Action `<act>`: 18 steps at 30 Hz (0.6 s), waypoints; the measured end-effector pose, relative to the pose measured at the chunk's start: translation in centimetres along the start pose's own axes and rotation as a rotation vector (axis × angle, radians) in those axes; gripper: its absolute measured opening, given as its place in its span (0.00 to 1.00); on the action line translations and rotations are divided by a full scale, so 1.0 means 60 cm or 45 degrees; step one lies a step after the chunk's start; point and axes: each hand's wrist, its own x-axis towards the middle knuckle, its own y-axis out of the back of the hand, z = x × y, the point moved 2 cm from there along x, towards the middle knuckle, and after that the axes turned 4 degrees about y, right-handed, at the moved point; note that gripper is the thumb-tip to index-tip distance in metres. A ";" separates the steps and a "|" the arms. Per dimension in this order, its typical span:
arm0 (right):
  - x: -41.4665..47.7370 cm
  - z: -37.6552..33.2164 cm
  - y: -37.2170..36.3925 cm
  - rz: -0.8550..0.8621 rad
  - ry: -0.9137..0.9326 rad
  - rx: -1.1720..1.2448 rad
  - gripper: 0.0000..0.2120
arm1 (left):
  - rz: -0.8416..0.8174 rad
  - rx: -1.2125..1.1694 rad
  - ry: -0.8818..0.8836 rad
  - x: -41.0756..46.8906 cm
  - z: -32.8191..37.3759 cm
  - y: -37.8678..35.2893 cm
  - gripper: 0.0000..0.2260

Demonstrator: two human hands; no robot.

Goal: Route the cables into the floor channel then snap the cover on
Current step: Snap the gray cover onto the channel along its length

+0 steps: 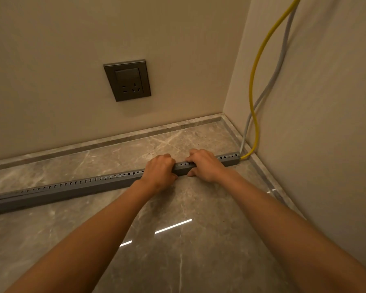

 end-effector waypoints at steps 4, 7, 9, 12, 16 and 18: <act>0.007 -0.006 0.004 -0.059 -0.049 -0.002 0.14 | -0.101 -0.100 0.021 -0.001 -0.021 0.004 0.16; 0.012 -0.016 0.002 -0.099 -0.049 -0.018 0.16 | -0.163 -0.075 0.080 -0.008 -0.052 0.011 0.17; 0.018 -0.031 -0.003 -0.108 -0.022 -0.003 0.17 | -0.194 -0.043 0.125 -0.015 -0.073 0.016 0.16; 0.029 -0.063 -0.015 -0.098 0.051 0.032 0.17 | -0.200 0.007 0.117 -0.024 -0.088 0.019 0.16; 0.038 -0.087 -0.025 -0.087 0.102 0.004 0.17 | -0.092 0.031 0.079 -0.039 -0.088 0.007 0.14; 0.038 -0.089 -0.026 -0.075 0.113 -0.031 0.16 | -0.034 0.068 0.068 -0.045 -0.085 0.001 0.14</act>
